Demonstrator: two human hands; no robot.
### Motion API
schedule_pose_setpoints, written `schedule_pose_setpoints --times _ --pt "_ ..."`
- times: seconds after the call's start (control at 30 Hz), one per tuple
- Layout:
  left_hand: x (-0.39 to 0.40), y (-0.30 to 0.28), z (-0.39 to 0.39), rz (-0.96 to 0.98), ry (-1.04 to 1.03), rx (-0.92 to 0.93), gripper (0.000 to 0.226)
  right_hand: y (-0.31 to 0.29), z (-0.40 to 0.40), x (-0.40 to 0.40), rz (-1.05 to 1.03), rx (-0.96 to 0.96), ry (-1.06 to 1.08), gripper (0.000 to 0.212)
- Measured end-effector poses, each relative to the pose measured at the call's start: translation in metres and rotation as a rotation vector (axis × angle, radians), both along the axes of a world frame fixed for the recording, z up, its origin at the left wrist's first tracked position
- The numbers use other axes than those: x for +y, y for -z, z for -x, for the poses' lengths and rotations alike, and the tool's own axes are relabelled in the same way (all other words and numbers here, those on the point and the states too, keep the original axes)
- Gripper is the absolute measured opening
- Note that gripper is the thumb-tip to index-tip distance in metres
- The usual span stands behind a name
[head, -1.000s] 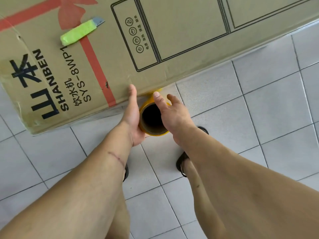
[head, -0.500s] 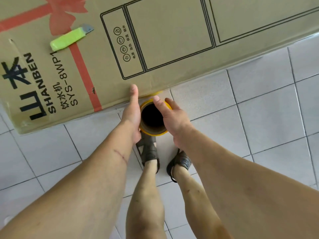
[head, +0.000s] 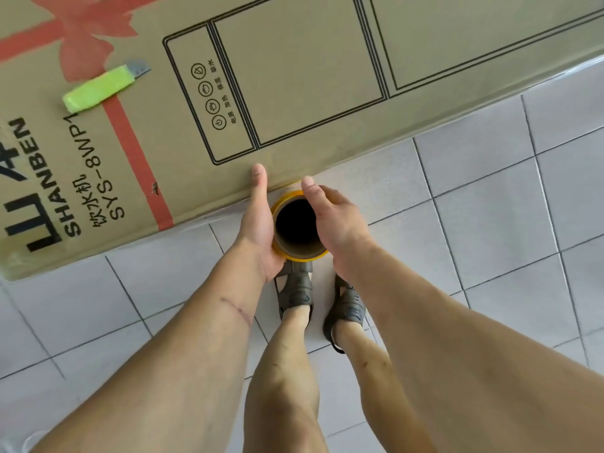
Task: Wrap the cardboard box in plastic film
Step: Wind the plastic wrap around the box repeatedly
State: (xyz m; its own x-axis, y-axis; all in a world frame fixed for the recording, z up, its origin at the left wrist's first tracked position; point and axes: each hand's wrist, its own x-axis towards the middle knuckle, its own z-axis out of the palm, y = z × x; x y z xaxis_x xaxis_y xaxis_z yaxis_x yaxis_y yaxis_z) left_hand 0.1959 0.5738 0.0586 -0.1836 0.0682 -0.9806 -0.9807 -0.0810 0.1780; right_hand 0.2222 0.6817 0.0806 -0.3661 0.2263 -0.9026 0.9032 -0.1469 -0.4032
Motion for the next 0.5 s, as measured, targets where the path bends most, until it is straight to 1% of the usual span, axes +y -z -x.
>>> schedule_pose_setpoints --times 0.1,0.17,0.2,0.27,0.33,0.4,0.5 --pt "0.002 0.003 -0.009 -0.098 -0.046 -0.021 0.114 -0.002 0.01 0.011 -0.121 0.043 -0.17 0.074" --pt "0.005 0.005 -0.01 -0.103 -0.004 0.0 0.109 0.0 0.015 0.016 -0.208 0.063 -0.221 0.081" --pt "0.008 0.004 -0.007 -0.055 0.051 0.014 0.1 0.0 0.013 0.018 -0.216 0.05 -0.188 0.084" --pt "0.014 0.006 0.002 0.045 0.113 0.058 0.081 -0.002 0.005 0.017 -0.143 0.004 -0.041 0.088" --pt "0.018 0.004 0.01 0.029 0.131 0.052 0.07 0.001 -0.006 0.015 -0.037 -0.022 0.065 0.083" --pt "0.02 0.001 0.009 -0.051 0.076 0.022 0.076 0.0 -0.01 0.015 0.005 -0.022 0.108 0.075" --pt "0.028 0.0 -0.003 -0.125 -0.011 -0.02 0.103 -0.003 -0.006 0.029 -0.076 -0.019 0.057 0.072"
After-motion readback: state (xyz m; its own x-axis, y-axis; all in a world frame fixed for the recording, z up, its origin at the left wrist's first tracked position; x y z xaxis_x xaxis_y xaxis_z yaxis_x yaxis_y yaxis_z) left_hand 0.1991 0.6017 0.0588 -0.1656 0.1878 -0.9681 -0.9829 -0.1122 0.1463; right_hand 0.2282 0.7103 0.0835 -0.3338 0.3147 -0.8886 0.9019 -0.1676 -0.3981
